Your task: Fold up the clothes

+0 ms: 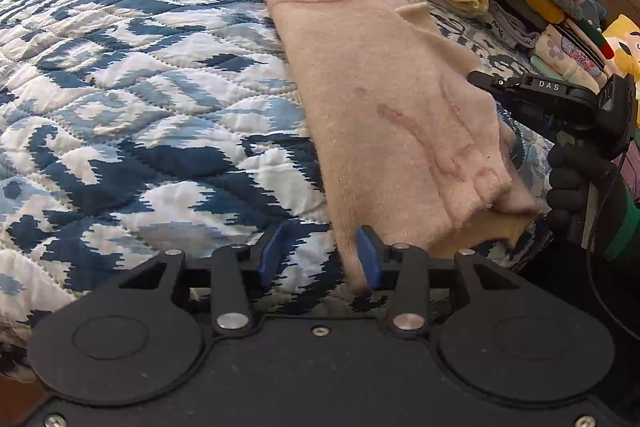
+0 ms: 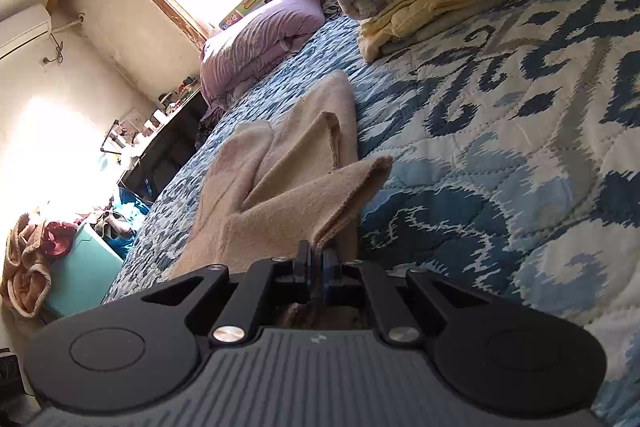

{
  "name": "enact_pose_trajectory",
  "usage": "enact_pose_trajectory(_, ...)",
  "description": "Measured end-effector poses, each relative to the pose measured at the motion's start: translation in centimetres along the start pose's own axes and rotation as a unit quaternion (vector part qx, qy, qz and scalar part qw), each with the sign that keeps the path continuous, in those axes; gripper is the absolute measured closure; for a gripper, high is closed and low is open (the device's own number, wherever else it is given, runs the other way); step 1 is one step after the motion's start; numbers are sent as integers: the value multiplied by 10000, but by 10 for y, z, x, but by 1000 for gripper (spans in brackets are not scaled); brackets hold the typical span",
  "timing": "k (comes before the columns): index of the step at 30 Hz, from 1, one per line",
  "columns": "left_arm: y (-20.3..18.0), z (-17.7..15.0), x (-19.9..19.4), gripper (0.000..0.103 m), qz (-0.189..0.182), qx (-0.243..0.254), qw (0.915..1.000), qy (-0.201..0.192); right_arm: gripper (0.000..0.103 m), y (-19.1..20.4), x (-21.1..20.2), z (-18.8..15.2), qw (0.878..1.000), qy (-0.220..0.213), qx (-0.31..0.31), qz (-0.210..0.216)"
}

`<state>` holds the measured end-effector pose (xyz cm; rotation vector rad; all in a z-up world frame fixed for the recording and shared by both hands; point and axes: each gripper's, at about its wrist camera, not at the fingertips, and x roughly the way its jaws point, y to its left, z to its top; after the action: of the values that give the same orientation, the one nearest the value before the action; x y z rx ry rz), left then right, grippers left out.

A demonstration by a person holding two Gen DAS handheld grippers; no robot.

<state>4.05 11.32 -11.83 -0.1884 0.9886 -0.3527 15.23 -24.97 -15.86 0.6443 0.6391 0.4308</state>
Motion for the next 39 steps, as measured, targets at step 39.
enact_pose_trajectory(39, 24, 281, 175, 68, 553, 481, 9943, -774, 96, -29, 16, 0, 9961, 54, 354, 811)
